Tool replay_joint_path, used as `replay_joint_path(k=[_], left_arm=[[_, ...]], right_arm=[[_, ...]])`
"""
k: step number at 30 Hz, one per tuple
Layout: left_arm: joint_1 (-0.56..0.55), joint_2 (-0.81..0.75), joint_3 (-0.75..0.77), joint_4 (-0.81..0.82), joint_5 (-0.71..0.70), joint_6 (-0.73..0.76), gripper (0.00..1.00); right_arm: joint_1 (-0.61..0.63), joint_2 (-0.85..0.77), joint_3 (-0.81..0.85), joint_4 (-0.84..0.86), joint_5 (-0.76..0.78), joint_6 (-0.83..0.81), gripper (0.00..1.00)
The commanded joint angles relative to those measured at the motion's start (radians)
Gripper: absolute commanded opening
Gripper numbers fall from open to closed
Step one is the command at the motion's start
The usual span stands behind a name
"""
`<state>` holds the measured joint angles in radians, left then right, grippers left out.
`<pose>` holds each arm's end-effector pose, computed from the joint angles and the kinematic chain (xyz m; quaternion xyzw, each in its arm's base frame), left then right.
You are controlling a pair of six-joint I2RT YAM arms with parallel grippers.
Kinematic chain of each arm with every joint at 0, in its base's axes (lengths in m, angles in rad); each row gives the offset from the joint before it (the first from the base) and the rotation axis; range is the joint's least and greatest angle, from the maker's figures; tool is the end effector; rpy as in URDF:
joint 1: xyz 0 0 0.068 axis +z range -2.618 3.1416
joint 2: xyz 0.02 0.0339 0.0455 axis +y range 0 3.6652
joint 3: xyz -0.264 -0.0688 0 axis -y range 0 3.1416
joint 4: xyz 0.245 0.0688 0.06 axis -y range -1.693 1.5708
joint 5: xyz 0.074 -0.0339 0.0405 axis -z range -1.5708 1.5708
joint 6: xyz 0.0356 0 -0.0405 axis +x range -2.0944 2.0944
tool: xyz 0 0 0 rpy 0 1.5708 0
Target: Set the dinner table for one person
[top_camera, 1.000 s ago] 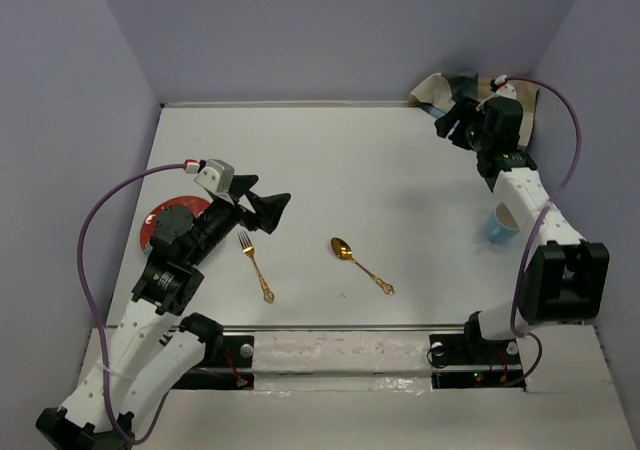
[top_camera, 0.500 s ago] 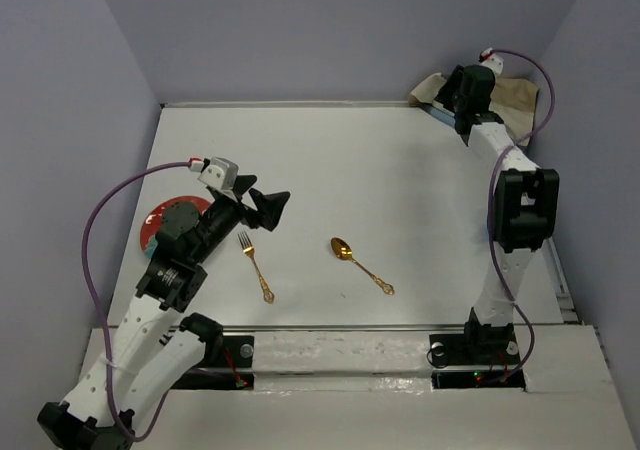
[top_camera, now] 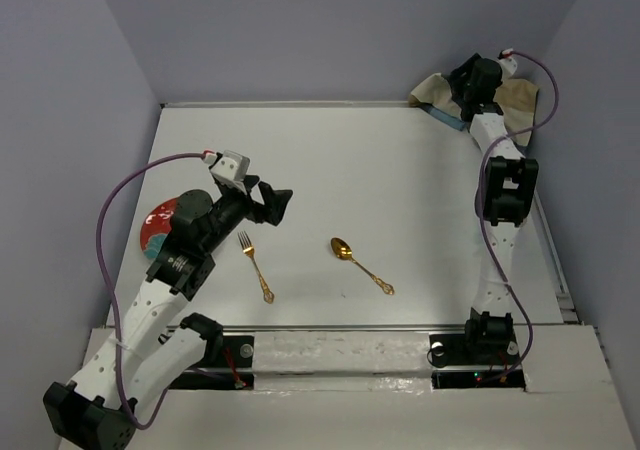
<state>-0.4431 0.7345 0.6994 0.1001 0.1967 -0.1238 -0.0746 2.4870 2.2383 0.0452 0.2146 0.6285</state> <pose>0.1594 -0.0833 0.3489 0.1789 0.6604 -0.2676 0.6784 0.5860 -0.0514 0.2501 0.3289 0.7004 0.0918 0.6268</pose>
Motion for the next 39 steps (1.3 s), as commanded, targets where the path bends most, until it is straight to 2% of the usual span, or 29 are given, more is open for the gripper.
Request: replay_joint_path(k=[1, 5, 7, 8, 12, 16, 18, 19, 20, 29, 35, 37, 38, 39], left_arm=[[0.009, 0.038, 0.005, 0.033, -0.002, 0.029, 0.99], [0.009, 0.066, 0.011, 0.033, 0.006, 0.033, 0.99], [0.011, 0.074, 0.015, 0.033, 0.007, 0.035, 0.99], [0.011, 0.075, 0.017, 0.035, 0.007, 0.033, 0.99], [0.014, 0.075, 0.018, 0.035, 0.001, 0.035, 0.99], [0.017, 0.074, 0.017, 0.035, -0.002, 0.033, 0.99], [0.017, 0.074, 0.017, 0.035, -0.002, 0.035, 0.99], [0.017, 0.072, 0.018, 0.033, -0.002, 0.035, 0.99], [0.017, 0.072, 0.018, 0.033, -0.002, 0.033, 0.99], [0.023, 0.065, 0.025, 0.039, -0.025, 0.007, 0.99], [0.063, 0.054, 0.023, 0.052, -0.095, -0.072, 0.99], [0.084, 0.051, 0.025, 0.044, -0.105, -0.100, 0.99], [0.107, 0.052, 0.028, 0.044, -0.091, -0.129, 0.99], [0.118, 0.051, 0.029, 0.046, -0.079, -0.143, 0.99]], right_arm=[[-0.043, 0.094, 0.205, 0.059, -0.115, 0.108, 0.70], [-0.066, 0.144, 0.235, 0.059, -0.139, 0.140, 0.68], [-0.067, 0.151, 0.228, 0.064, -0.142, 0.135, 0.60], [-0.067, 0.154, 0.228, 0.064, -0.152, 0.138, 0.52], [-0.067, 0.191, 0.264, 0.078, -0.199, 0.165, 0.45], [-0.067, 0.199, 0.270, 0.085, -0.234, 0.175, 0.15], [-0.067, 0.191, 0.251, 0.102, -0.247, 0.180, 0.12], [-0.067, 0.188, 0.250, 0.117, -0.263, 0.184, 0.03], [-0.067, 0.185, 0.250, 0.120, -0.276, 0.186, 0.00], [-0.031, -0.026, 0.049, 0.235, -0.515, 0.155, 0.00], [0.065, -0.222, 0.044, 0.206, -0.748, 0.116, 0.00], [0.102, -0.319, -0.082, 0.211, -0.785, 0.080, 0.00], [0.113, -0.432, -0.151, 0.229, -0.797, 0.044, 0.00], [0.113, -0.489, -0.315, 0.245, -0.802, 0.033, 0.00]])
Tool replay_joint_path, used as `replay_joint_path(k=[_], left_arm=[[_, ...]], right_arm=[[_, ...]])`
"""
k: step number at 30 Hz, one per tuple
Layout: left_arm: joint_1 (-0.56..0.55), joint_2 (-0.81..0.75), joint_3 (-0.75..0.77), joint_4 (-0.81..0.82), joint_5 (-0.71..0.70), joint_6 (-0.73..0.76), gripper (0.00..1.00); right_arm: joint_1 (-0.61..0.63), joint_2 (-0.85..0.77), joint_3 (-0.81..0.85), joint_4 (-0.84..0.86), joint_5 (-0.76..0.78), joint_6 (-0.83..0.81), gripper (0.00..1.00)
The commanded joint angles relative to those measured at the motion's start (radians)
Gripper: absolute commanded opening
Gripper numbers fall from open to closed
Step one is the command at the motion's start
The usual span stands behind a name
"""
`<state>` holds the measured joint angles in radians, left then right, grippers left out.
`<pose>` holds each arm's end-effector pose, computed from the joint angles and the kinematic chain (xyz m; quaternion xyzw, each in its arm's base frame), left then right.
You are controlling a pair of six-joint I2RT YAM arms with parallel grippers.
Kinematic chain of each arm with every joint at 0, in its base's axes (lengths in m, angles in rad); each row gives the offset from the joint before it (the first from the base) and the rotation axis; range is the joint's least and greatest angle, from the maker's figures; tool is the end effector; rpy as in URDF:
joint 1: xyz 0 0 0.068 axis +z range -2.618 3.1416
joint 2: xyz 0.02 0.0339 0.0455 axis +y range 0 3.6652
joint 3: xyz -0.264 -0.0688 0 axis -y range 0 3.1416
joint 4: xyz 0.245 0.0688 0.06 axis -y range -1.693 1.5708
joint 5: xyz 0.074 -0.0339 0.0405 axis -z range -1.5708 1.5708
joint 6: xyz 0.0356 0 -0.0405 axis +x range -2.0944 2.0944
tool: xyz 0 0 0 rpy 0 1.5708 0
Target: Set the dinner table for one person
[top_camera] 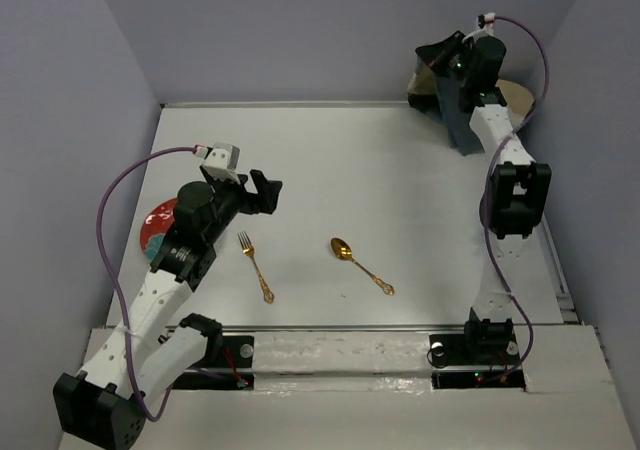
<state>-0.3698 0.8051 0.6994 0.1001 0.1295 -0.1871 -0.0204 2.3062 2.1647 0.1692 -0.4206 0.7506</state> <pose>0.1814 -0.0752 0.3370 0.1100 0.7005 -0.2375 0.6639 0.5548 0.0032 0.3371 0.1177 0.6881 0.3863 0.6029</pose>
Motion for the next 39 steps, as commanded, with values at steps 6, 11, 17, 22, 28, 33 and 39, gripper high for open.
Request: replay_joint_path(k=[6, 11, 17, 22, 28, 33, 39], left_arm=[[0.072, 0.006, 0.052, 0.061, 0.039, -0.214, 0.99], [0.062, 0.072, -0.013, 0.165, 0.064, -0.389, 0.98], [-0.067, 0.229, -0.067, 0.269, -0.071, -0.480, 0.87], [-0.133, 0.419, -0.049, 0.355, -0.119, -0.534, 0.76], [-0.153, 0.713, 0.113, 0.423, -0.177, -0.552, 0.72], [-0.159, 0.908, 0.273, 0.425, -0.102, -0.526, 0.65], [-0.176, 1.135, 0.538, 0.279, -0.050, -0.433, 0.59]], right_arm=[[0.069, -0.697, -0.959, 0.248, -0.184, -0.079, 0.00], [0.069, -0.959, -1.286, 0.176, -0.072, -0.152, 0.00], [0.069, -1.185, -1.445, 0.007, 0.109, -0.241, 0.00], [0.069, -1.298, -1.480, -0.045, 0.235, -0.250, 0.00], [0.069, -1.370, -1.500, -0.054, 0.281, -0.237, 0.00], [0.069, -1.366, -1.508, -0.053, 0.273, -0.220, 0.00], [0.069, -1.351, -1.513, -0.042, 0.263, -0.209, 0.00]])
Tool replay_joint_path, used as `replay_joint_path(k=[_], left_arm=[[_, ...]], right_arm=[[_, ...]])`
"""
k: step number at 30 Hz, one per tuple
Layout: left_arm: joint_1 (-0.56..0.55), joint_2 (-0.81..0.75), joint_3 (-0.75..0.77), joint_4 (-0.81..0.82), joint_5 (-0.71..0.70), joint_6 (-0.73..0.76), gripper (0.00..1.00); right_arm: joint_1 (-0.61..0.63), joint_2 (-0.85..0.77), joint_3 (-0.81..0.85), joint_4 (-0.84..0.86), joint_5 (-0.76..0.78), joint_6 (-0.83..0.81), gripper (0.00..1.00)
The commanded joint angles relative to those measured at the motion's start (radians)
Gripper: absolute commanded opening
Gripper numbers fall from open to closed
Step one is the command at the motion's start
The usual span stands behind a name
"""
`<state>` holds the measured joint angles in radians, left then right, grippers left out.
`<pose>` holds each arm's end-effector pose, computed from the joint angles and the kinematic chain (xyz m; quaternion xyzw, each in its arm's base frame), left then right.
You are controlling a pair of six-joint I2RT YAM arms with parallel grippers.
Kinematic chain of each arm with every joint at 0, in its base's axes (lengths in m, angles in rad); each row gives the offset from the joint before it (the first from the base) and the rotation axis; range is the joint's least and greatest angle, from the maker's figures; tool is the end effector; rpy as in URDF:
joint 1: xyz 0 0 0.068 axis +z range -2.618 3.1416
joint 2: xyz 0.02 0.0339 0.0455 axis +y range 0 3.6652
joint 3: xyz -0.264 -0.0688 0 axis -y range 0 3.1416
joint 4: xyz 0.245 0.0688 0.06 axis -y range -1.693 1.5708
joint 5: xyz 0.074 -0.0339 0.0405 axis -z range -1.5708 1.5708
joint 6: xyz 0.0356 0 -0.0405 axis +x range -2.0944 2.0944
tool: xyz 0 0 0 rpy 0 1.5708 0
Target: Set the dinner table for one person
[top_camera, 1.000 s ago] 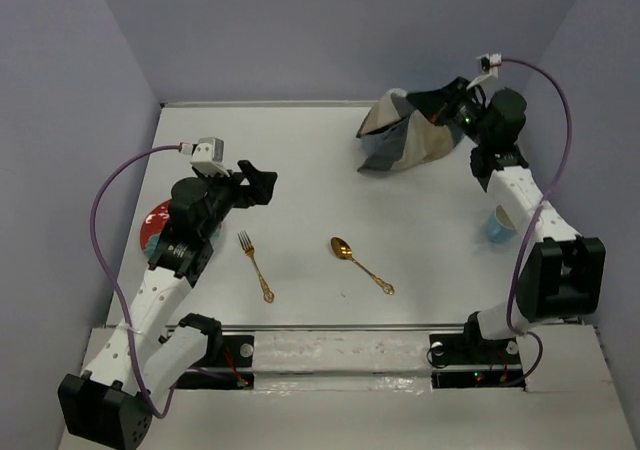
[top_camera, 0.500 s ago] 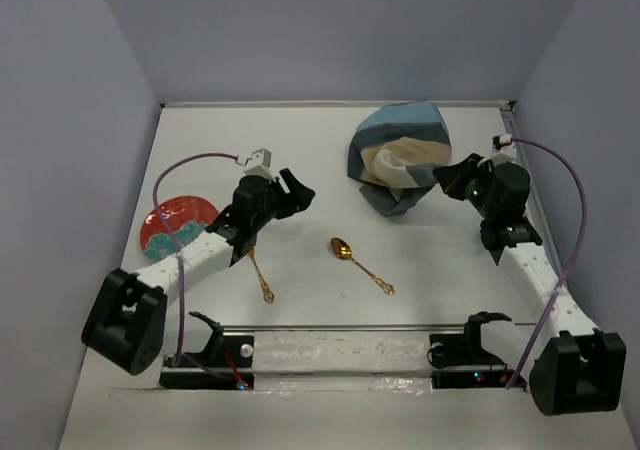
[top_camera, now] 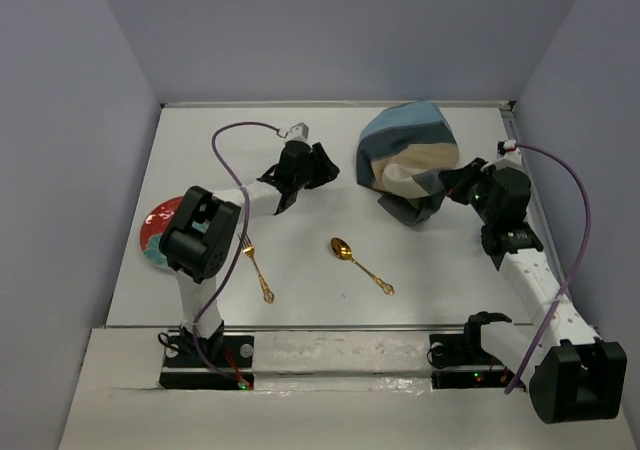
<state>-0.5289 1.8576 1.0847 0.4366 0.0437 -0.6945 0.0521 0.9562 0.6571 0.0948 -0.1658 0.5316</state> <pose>0.3579 -0.2109 0.2025 -0.0548 0.8135 -0.3469 0.4635 0.2258 0.0177 0.2922 0.1327 0.7632 0.2425 0.5841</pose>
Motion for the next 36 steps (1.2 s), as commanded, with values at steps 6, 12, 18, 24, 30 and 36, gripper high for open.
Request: replay_joint_path(k=[6, 12, 18, 24, 30, 36], left_arm=[[-0.040, 0.267, 0.378, -0.179, 0.044, 0.148, 0.59], [-0.049, 0.414, 0.558, -0.251, 0.076, 0.174, 0.56], [-0.051, 0.506, 0.652, -0.245, 0.127, 0.159, 0.32], [-0.036, 0.448, 0.610, -0.147, 0.114, 0.162, 0.00], [0.023, 0.212, 0.596, -0.167, 0.039, 0.254, 0.00], [0.040, -0.015, 0.669, -0.266, -0.033, 0.358, 0.00]], right_arm=[[-0.003, 0.001, -0.011, 0.052, -0.009, 0.010, 0.00], [-0.003, -0.010, -0.017, 0.059, -0.009, 0.007, 0.00], [-0.003, 0.004, -0.019, 0.068, -0.032, 0.008, 0.00], [-0.003, 0.019, -0.019, 0.072, -0.020, -0.002, 0.00], [-0.003, 0.048, 0.019, 0.077, -0.012, -0.013, 0.00], [-0.003, 0.150, 0.169, 0.088, -0.058, -0.016, 0.00]])
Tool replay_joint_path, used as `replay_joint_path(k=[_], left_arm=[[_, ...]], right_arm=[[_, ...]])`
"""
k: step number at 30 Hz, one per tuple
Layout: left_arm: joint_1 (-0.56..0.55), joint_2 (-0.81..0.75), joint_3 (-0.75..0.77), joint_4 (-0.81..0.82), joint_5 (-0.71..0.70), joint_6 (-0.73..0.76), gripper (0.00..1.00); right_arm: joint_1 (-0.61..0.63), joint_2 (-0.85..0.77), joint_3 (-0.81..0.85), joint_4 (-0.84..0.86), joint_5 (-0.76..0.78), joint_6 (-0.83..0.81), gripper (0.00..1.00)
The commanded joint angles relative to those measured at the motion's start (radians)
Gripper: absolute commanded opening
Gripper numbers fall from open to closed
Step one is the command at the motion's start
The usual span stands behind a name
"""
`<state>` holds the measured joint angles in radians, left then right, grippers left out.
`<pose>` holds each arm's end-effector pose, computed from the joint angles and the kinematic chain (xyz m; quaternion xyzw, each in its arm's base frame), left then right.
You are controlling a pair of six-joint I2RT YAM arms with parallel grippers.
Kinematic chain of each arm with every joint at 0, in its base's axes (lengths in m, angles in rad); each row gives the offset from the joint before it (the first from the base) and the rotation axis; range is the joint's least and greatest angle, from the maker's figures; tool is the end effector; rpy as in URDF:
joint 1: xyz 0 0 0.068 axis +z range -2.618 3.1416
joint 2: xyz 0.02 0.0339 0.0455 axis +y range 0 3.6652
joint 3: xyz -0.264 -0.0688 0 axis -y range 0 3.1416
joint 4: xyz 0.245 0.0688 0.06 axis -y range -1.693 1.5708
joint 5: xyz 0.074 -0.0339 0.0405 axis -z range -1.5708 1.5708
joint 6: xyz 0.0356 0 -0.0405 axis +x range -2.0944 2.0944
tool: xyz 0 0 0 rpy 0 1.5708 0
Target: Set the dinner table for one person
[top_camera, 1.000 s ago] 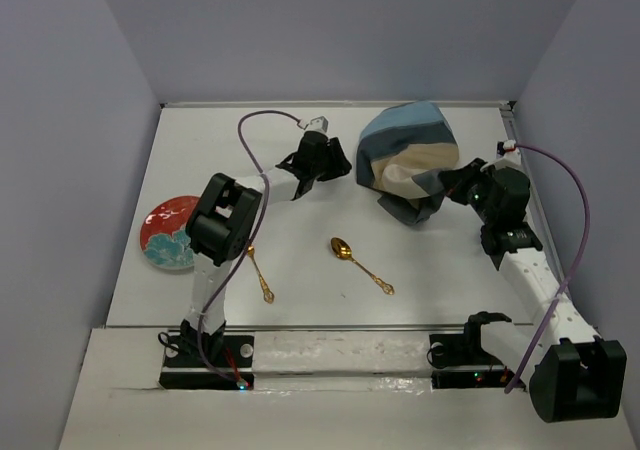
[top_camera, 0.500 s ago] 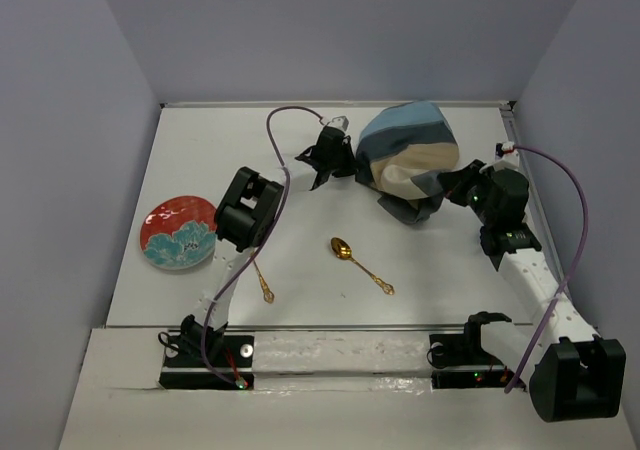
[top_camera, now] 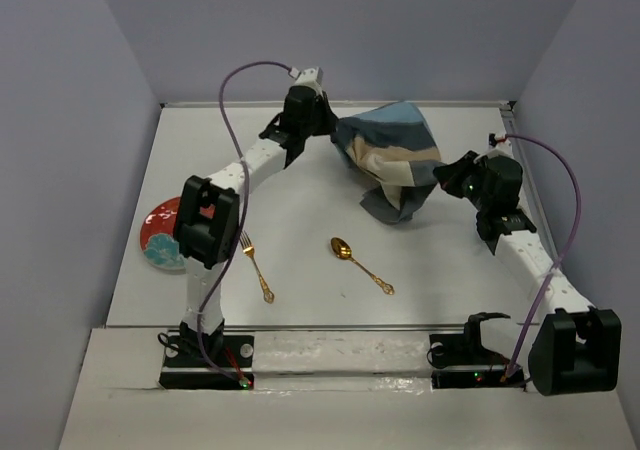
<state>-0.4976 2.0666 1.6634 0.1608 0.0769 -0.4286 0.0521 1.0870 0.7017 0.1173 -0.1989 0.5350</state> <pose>0.4387 -0.2414 0.2785 0.0508 0.7855 -0.3022 0.5376 0.2511 0.0201 0.2819 0.1308 0.7827 0.2501 0.5546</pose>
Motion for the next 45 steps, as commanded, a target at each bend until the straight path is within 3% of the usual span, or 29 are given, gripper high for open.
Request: replay_joint_path(k=[1, 5, 6, 7, 8, 9, 11, 12, 15, 19, 22, 30, 39, 44, 45], left_arm=[[0.010, -0.249, 0.079, 0.005, -0.084, 0.099, 0.00], [0.005, -0.371, -0.045, 0.003, -0.140, 0.114, 0.00], [-0.002, -0.417, -0.135, 0.000, -0.178, 0.122, 0.00], [-0.004, -0.445, -0.193, -0.003, -0.213, 0.117, 0.06], [-0.009, -0.512, -0.255, 0.009, -0.250, 0.108, 0.19], [-0.013, -0.555, -0.407, 0.035, -0.341, 0.081, 0.48], [-0.012, -0.702, -0.572, 0.156, -0.417, 0.057, 0.68], [-0.007, -0.732, -0.673, 0.164, -0.468, 0.041, 0.70], [-0.002, -0.738, -0.744, 0.111, -0.474, 0.024, 0.70], [0.010, -0.614, -0.771, 0.138, -0.390, -0.041, 0.60], [0.051, -0.446, -0.709, 0.141, -0.353, -0.123, 0.57], [0.160, -0.220, -0.584, 0.177, -0.310, -0.262, 0.54], [0.171, -0.085, -0.502, 0.214, -0.301, -0.302, 0.54], [0.174, -0.030, -0.455, 0.200, -0.290, -0.312, 0.46], [0.174, -0.019, -0.446, 0.198, -0.290, -0.311, 0.38]], right_arm=[[-0.003, 0.028, 0.140, 0.061, -0.036, -0.020, 0.00], [-0.003, 0.017, 0.136, 0.061, -0.089, -0.009, 0.00], [-0.003, 0.017, 0.104, 0.061, -0.105, -0.007, 0.00], [-0.003, 0.016, 0.082, 0.062, -0.114, -0.007, 0.00], [-0.003, 0.016, 0.062, 0.067, -0.122, -0.004, 0.00], [-0.003, 0.022, 0.041, 0.068, -0.128, -0.004, 0.00], [-0.003, 0.024, -0.007, 0.062, -0.119, -0.006, 0.00], [-0.003, 0.018, -0.017, 0.053, -0.094, -0.009, 0.00], [-0.003, -0.004, -0.028, 0.028, -0.041, -0.003, 0.00], [-0.003, -0.033, -0.025, 0.016, -0.036, -0.006, 0.00], [-0.003, -0.048, -0.030, -0.007, -0.037, -0.020, 0.00], [-0.003, -0.053, -0.056, -0.010, -0.049, -0.027, 0.00], [-0.003, -0.044, -0.056, 0.010, -0.080, -0.024, 0.00], [-0.003, -0.036, -0.057, 0.019, -0.086, -0.020, 0.00], [-0.003, -0.036, -0.060, 0.021, -0.086, -0.018, 0.00]])
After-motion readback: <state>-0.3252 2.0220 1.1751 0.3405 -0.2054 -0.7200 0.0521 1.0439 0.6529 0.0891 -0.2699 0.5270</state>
